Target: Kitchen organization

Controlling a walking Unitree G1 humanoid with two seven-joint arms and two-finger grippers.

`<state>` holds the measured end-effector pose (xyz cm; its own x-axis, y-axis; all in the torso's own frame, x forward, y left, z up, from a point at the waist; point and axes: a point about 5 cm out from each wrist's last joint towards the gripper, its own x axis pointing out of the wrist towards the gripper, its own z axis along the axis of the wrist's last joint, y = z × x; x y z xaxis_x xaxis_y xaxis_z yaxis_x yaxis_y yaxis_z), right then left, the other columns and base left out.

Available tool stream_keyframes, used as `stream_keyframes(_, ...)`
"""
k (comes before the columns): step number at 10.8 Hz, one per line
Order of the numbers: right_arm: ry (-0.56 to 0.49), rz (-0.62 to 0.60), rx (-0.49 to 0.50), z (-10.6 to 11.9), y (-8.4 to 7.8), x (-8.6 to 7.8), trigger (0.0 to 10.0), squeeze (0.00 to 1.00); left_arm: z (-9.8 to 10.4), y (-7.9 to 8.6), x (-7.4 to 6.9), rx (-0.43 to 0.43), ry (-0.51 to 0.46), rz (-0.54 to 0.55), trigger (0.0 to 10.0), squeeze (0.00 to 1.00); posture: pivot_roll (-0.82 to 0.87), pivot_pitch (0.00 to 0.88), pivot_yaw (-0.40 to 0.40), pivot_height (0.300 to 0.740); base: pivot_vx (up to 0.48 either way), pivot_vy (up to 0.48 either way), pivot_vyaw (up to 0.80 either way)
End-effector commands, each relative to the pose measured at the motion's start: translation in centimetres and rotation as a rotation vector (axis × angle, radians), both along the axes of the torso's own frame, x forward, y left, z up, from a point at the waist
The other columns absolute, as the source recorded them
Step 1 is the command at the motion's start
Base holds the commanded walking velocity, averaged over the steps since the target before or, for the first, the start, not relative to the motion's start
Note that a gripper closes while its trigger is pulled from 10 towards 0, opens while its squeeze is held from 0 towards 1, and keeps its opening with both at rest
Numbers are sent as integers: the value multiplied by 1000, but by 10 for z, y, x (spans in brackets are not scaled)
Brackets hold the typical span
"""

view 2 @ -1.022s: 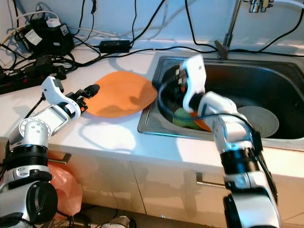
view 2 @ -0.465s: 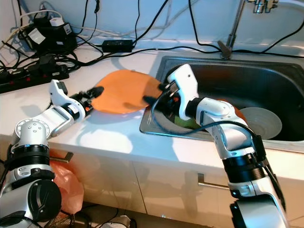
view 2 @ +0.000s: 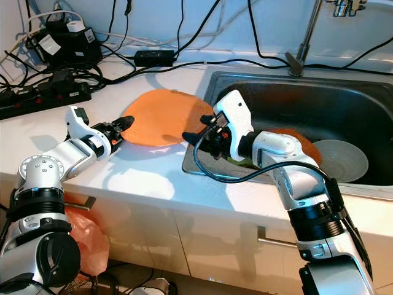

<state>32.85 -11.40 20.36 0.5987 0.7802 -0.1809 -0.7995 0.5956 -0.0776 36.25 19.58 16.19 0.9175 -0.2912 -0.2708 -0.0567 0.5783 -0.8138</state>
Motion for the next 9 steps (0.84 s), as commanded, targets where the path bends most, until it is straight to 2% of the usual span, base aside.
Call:
stream_keyframes(1, -20, 19, -6, 4, 2, -2, 10000, 0, 2, 0, 1, -11, -5, 5, 0, 0, 203, 23, 73, 740, 0, 0, 0)
stream_keyframes(4, -23, 19, -7, 3, 3, -2, 10000, 0, 5, -1, 1, -36, -24, 3, 0, 0, 200, 20, 75, 740, 0, 0, 0)
stream_keyframes(7, -16, -4, -8, -1, 1, 0, 10000, 0, 4, 0, 1, 1, -52, 8, 0, 0, 199, 21, 76, 740, 0, 0, 0)
stream_keyframes(9, -12, -20, -3, -1, 0, 1, 10000, 0, 6, -1, 1, -10, -79, -1, 0, 0, 197, 20, 76, 740, 0, 0, 0)
